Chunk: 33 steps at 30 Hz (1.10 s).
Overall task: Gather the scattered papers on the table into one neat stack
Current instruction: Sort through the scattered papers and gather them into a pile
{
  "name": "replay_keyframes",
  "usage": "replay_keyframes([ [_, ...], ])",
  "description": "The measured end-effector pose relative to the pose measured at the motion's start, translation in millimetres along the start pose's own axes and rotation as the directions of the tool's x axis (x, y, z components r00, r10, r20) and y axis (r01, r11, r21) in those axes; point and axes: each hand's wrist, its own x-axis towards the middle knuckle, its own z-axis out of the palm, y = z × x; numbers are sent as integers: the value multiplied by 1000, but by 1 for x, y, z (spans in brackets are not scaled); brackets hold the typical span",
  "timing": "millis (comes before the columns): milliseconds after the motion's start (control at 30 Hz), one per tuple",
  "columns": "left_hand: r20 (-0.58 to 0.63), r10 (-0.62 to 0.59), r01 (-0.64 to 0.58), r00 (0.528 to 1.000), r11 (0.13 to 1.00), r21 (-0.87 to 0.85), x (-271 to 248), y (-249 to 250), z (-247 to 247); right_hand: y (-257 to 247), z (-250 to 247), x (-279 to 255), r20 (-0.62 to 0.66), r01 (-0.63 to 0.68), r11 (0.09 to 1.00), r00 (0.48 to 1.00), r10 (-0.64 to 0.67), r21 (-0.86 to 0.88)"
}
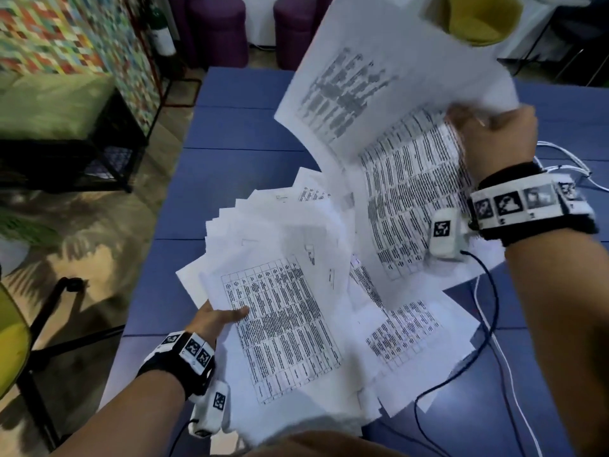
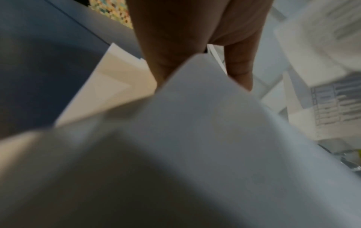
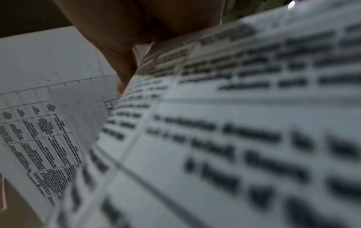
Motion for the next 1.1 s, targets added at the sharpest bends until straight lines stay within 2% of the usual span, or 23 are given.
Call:
replay_keyframes([
  [67, 48, 14, -14, 999, 1000, 3, 4, -1, 0, -10, 0, 2, 27, -36, 996, 999, 34, 81],
  [233, 85, 26, -15, 996, 992, -124, 14, -5, -4, -14, 4, -5, 97, -151, 954, 987, 130, 258],
  [333, 104, 24, -9, 994, 990, -144, 15, -6, -6, -4, 1, -9, 181, -273, 926, 956, 231, 263],
  [367, 92, 30, -18, 995, 991, -136, 19, -9, -8, 0, 0, -9, 249, -341, 902, 928, 277, 265],
  [467, 58, 44, -39, 997, 995, -95, 44, -29, -19, 13, 2, -12, 417, -558, 749, 813, 406, 358],
  [533, 81, 44, -38, 996, 996, -76, 46, -30, -19, 17, 8, -18, 500, -629, 626, 766, 403, 461],
  [667, 71, 62, -57, 996, 996, -74, 28, -14, -10, 31, 19, -47, 609, -753, 472, 652, 451, 458],
  [700, 87, 76, -69, 993, 994, -86, 29, -15, -9, 37, 22, -56, 608, -769, 467, 634, 477, 436],
  [800, 63, 71, -64, 996, 993, -94, 28, -14, -6, 77, 30, -81, 467, -793, 544, 604, 646, 273],
  [900, 75, 2, 7, 997, 993, -117, 28, -15, -9, 124, 30, -107, 247, -773, 608, 562, 789, -183],
  [967, 64, -29, 37, 998, 991, -129, 29, -13, -11, 135, 29, -122, 201, -689, 611, 584, 786, -390],
  [1067, 73, -57, 66, 996, 989, -129, 28, -7, -10, 141, 31, -140, 196, -670, 623, 602, 774, -403],
  [1100, 90, -65, 80, 994, 981, -177, 25, -3, -8, 141, 32, -144, 190, -683, 615, 595, 781, -394],
])
